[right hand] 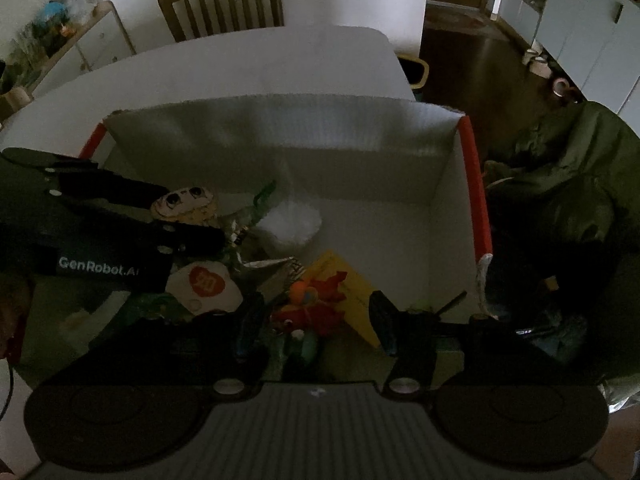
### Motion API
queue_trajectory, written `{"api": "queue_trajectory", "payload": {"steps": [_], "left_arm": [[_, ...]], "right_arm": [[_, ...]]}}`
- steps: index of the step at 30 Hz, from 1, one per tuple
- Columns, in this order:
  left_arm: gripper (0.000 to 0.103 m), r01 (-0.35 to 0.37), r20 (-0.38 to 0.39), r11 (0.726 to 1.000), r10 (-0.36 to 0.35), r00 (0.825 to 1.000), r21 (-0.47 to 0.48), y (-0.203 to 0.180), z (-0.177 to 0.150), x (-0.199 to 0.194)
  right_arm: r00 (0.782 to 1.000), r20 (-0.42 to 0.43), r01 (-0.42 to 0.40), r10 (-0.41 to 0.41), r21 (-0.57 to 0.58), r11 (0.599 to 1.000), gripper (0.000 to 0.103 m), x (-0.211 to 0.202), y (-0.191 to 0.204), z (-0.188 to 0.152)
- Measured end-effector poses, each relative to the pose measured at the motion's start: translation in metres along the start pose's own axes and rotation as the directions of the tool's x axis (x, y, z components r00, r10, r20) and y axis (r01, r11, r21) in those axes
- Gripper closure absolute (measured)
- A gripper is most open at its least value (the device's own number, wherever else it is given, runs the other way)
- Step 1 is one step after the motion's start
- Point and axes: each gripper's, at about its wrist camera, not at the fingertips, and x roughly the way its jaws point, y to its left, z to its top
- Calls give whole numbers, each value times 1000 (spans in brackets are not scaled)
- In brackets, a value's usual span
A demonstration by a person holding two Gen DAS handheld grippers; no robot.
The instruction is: Organize objects
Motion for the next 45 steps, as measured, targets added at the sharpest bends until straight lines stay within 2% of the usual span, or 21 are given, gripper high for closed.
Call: {"api": "queue_trajectory", "payload": {"steps": [12,20,24,28,35,41,45], "left_arm": [[28,24,80,1000,-24,997,5,-8,-16,-49],[18,51,137,998,-57,989,44,-14,-35,-90],[14,59,167,996,-69,984,63,-14,-44,-108],[10,67,192,995,-79,978,70,-12,-51,-125],[1,74,240,993,-94,966,90,-8,-64,-149],[1,61,261,992,-89,961,114,-3,-72,-163],[1,87,268,990,-114,957,113,3,-77,-170]], "right_arm": [[994,103,-53,47,61,997,39,-58,2,-16],[978,200,-70,51,90,993,31,-102,21,-34],[969,242,-88,57,120,989,31,-121,27,-44],[955,291,-93,46,150,984,25,-138,34,-54],[925,380,-84,15,166,983,21,-164,55,-70],[897,443,-78,-19,201,976,19,-182,71,-80],[884,465,-68,-37,207,976,18,-190,80,-86]]}}
